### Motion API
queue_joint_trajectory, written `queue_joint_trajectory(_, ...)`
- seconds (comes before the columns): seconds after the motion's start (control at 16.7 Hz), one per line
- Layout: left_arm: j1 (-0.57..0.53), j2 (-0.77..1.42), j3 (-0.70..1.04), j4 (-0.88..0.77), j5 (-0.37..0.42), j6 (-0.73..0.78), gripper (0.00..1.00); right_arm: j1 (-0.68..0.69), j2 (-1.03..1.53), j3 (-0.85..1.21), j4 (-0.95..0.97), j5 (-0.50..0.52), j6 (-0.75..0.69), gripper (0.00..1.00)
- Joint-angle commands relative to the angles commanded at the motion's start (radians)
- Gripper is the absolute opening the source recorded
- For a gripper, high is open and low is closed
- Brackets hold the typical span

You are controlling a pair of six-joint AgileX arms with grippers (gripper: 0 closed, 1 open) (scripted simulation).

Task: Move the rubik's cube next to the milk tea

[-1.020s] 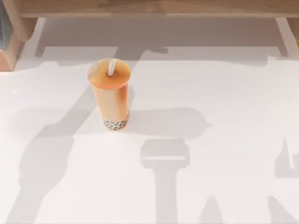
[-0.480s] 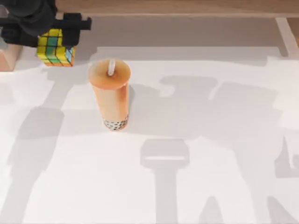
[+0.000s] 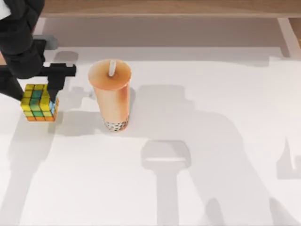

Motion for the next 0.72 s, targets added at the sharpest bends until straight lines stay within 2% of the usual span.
queue_joint_trajectory(0.24, 0.005, -0.005, -0.002, 0.004, -0.014, 0.008, 0.0, 0.0, 0.0, 0.0, 0.0, 0.0, 0.0, 1.0)
queue_joint_trajectory(0.72, 0.078, -0.066, -0.038, 0.061, -0.225, 0.113, 0.0, 0.0, 0.0, 0.0, 0.0, 0.0, 0.0, 1.0)
